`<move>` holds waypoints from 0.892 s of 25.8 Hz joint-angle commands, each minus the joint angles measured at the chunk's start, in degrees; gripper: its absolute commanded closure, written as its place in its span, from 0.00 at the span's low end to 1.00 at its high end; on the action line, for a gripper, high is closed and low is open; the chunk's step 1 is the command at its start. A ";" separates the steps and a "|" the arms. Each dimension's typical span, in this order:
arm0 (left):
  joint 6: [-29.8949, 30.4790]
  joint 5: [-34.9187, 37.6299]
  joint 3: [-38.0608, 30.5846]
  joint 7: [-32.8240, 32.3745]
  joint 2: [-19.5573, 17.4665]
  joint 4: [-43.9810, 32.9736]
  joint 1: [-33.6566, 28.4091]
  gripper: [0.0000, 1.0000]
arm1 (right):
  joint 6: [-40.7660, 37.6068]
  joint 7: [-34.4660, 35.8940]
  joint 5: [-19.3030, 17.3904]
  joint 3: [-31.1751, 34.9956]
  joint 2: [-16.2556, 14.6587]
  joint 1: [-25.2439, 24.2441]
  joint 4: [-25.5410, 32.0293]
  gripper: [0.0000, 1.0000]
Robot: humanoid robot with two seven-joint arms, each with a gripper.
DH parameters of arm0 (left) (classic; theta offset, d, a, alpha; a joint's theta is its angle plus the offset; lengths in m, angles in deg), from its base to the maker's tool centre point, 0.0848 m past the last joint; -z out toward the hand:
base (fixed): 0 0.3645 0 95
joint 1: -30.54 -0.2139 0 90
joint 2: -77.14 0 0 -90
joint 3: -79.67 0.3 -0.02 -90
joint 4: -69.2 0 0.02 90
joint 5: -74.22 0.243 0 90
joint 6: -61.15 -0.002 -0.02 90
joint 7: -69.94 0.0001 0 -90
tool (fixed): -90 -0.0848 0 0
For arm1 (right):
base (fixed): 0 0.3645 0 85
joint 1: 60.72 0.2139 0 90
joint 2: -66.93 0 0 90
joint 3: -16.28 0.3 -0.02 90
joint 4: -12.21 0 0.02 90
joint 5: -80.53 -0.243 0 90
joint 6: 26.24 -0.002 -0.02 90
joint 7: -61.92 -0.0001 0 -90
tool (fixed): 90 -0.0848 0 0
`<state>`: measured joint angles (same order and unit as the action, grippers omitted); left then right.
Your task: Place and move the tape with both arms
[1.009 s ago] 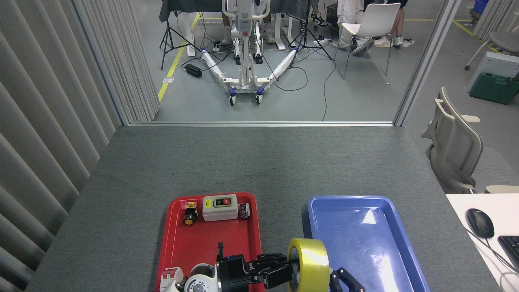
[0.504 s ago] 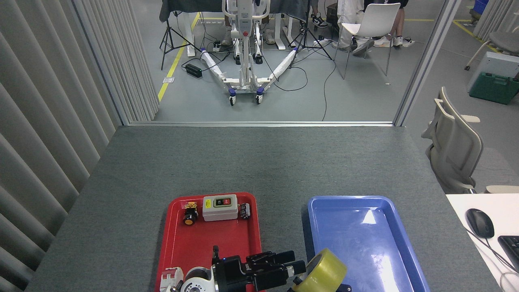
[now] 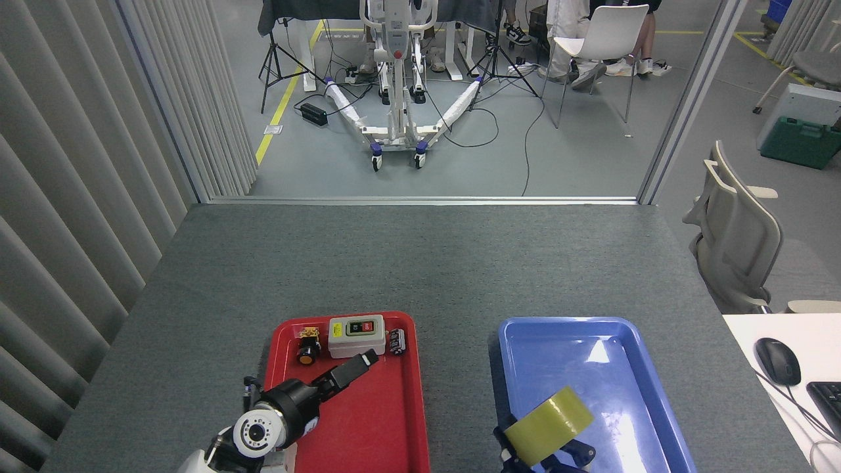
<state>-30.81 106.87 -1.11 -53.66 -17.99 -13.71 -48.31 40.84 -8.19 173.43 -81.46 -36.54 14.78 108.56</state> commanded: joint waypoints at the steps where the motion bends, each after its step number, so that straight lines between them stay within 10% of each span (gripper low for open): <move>1: -1.38 17.54 -0.08 15.84 -2.70 -6.74 -3.94 0.00 | 19.75 -17.61 -3.78 -0.96 1.26 1.93 2.00 1.00; 9: -2.00 28.87 2.64 49.85 -6.65 -10.52 -13.17 0.02 | 31.00 -47.76 -9.32 -1.31 1.88 7.47 6.30 1.00; 11: -2.44 28.79 4.93 49.94 -10.25 -11.31 -12.56 0.15 | 33.73 -56.46 -9.32 -1.49 2.23 8.79 6.48 1.00; 18: -2.96 27.82 5.37 49.41 -10.43 -11.22 -11.94 0.01 | 36.01 -86.95 -10.98 -1.49 -0.15 15.56 5.95 1.00; 23: -3.84 25.36 3.61 49.33 -10.17 -7.79 -10.10 0.00 | 46.38 -90.30 -18.10 -3.16 -3.75 21.36 1.38 1.00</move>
<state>-33.71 133.36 3.92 -4.18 -28.31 -23.36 -59.64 82.52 -95.45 158.68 -83.74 -38.54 32.87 112.28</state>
